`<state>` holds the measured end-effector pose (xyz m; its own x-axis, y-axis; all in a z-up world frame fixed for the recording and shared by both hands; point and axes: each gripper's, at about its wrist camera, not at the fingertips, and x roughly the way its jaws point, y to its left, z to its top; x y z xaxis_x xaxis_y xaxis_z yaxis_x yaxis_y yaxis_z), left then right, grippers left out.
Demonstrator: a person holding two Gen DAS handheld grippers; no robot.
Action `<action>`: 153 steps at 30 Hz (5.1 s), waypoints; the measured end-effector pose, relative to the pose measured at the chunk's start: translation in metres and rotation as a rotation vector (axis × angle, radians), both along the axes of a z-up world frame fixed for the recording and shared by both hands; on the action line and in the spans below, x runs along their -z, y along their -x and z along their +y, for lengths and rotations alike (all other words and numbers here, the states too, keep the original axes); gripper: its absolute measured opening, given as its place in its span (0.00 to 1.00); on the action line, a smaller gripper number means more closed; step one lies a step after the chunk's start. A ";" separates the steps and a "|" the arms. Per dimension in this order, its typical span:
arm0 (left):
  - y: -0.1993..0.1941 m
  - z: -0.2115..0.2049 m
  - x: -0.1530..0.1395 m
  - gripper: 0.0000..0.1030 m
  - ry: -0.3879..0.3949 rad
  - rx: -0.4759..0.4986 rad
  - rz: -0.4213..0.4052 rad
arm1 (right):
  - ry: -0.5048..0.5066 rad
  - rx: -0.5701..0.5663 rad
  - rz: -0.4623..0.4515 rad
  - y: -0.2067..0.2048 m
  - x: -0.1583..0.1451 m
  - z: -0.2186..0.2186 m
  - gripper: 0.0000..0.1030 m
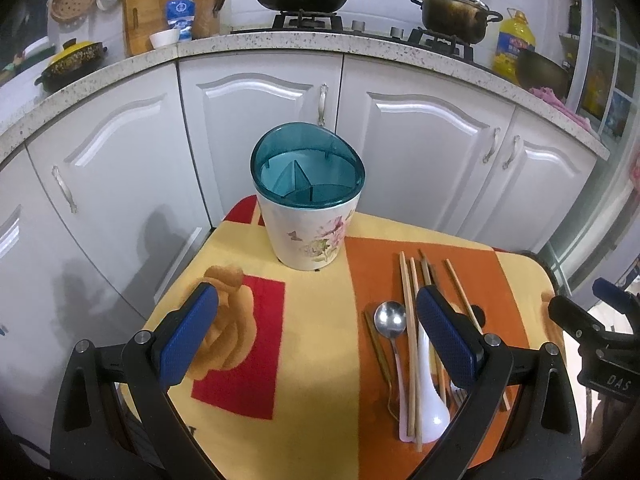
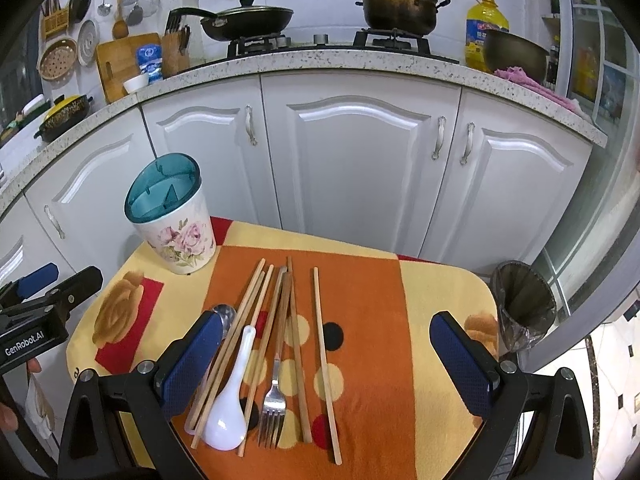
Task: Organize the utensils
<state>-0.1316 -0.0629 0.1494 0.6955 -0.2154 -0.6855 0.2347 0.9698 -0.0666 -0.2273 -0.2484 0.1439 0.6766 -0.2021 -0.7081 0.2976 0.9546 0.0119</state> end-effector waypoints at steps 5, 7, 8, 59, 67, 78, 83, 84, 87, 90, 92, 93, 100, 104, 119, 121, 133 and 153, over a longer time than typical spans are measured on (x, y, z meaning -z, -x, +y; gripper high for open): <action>-0.002 -0.002 0.004 0.97 -0.007 0.005 0.006 | 0.002 -0.005 0.009 -0.001 0.003 0.000 1.00; -0.002 -0.002 0.004 0.97 -0.010 0.007 0.005 | 0.002 -0.009 0.014 -0.001 0.005 0.000 1.00; -0.002 -0.002 0.005 0.97 -0.011 0.007 0.005 | 0.004 -0.011 0.017 -0.002 0.005 0.000 1.00; -0.059 -0.050 0.121 0.39 -0.021 0.238 0.432 | -0.211 -0.114 0.215 -0.070 0.085 -0.036 0.50; -0.067 -0.059 0.122 0.36 -0.009 0.249 0.441 | -0.225 -0.116 0.255 -0.103 0.101 -0.051 0.38; -0.068 -0.061 0.122 0.35 -0.013 0.265 0.450 | -0.188 -0.126 0.299 -0.134 0.124 -0.056 0.16; -0.067 -0.056 0.123 0.13 -0.014 0.276 0.417 | -0.187 -0.138 0.291 -0.123 0.119 -0.060 0.05; -0.069 -0.047 0.122 0.12 0.025 0.268 0.439 | -0.188 -0.139 0.278 -0.120 0.116 -0.060 0.05; -0.068 -0.031 0.116 0.11 0.083 0.245 0.455 | -0.204 -0.149 0.234 -0.106 0.099 -0.060 0.05; -0.059 -0.020 0.099 0.09 0.110 0.250 0.416 | -0.204 -0.166 0.195 -0.094 0.081 -0.056 0.05; -0.051 -0.012 0.086 0.01 0.117 0.255 0.385 | -0.208 -0.174 0.168 -0.085 0.068 -0.054 0.05; -0.048 -0.008 0.080 0.01 0.120 0.256 0.371 | -0.210 -0.179 0.155 -0.082 0.063 -0.052 0.05; -0.039 0.003 0.060 0.01 0.120 0.269 0.340 | -0.207 -0.206 0.092 -0.061 0.034 -0.042 0.05; -0.047 0.003 0.082 0.12 0.161 0.210 0.435 | -0.213 -0.200 0.085 -0.056 0.032 -0.039 0.05; -0.053 -0.010 0.107 0.08 0.105 0.175 0.442 | -0.223 -0.244 0.027 -0.031 0.002 -0.023 0.05; -0.046 0.005 0.088 0.07 0.135 0.167 0.398 | -0.225 -0.251 0.009 -0.026 -0.006 -0.020 0.05; -0.021 0.045 -0.004 0.04 0.200 0.207 0.204 | -0.211 -0.324 -0.066 -0.016 -0.045 0.002 0.05; -0.059 0.083 -0.104 0.04 0.273 0.162 0.012 | -0.185 -0.453 -0.249 -0.072 -0.141 0.029 0.05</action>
<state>-0.0724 0.0203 0.2530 0.6293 -0.4999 -0.5951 0.3820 0.8658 -0.3234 -0.1558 -0.2196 0.2844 0.8185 0.2612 -0.5116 -0.1759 0.9618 0.2097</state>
